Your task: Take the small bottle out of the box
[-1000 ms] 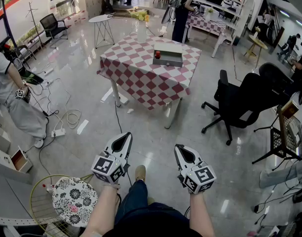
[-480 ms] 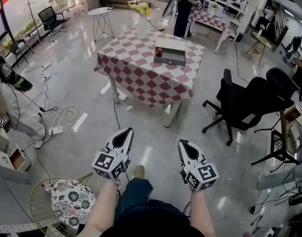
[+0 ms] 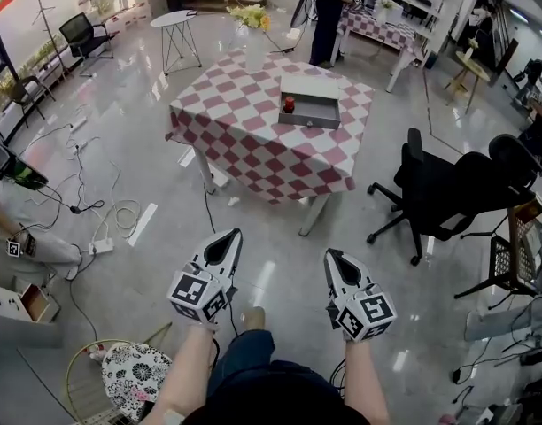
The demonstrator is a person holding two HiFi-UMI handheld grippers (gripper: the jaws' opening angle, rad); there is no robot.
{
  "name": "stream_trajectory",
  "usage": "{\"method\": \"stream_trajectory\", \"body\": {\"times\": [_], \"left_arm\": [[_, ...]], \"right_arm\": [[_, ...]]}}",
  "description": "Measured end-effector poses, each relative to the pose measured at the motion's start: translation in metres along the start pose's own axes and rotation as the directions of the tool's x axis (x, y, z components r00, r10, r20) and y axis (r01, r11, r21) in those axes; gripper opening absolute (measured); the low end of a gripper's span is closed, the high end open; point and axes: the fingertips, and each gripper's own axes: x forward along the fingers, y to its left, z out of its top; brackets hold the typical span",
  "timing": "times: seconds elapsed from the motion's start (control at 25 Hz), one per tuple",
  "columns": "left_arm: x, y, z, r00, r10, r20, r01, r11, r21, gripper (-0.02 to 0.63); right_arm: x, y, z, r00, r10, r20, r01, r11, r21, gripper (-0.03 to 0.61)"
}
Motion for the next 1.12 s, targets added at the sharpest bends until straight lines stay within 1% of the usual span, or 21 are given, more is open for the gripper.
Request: {"method": "stream_trajectory", "body": {"times": [0.12, 0.28, 0.68, 0.84, 1.12], "left_arm": [[0.017, 0.025, 0.006, 1.000, 0.004, -0.004, -0.004, 1.000, -0.007, 0.002], [0.041, 0.052, 0.012, 1.000, -0.007, -0.006, 0.007, 1.000, -0.006, 0.002], [0.086, 0.103, 0.017, 0.999, -0.049, -0.011, 0.049, 0.999, 0.002, 0.002], [0.094, 0.113, 0.016, 0.998, -0.057, -0.010, 0.057, 0.998, -0.004, 0.002], [0.100, 0.116, 0.015, 0.998, -0.067, -0.005, 0.067, 0.998, -0.007, 0.002]], "right_arm": [[0.025, -0.009, 0.007, 1.000, -0.008, -0.002, 0.008, 1.000, 0.013, 0.005], [0.056, -0.022, 0.017, 0.999, -0.036, 0.020, 0.035, 0.999, 0.031, 0.005], [0.116, -0.044, 0.024, 0.995, -0.094, 0.044, 0.091, 0.993, 0.073, 0.005], [0.127, -0.048, 0.024, 0.994, -0.104, 0.037, 0.101, 0.992, 0.069, 0.005], [0.137, -0.052, 0.024, 0.994, -0.105, 0.038, 0.102, 0.993, 0.061, 0.005]]}}
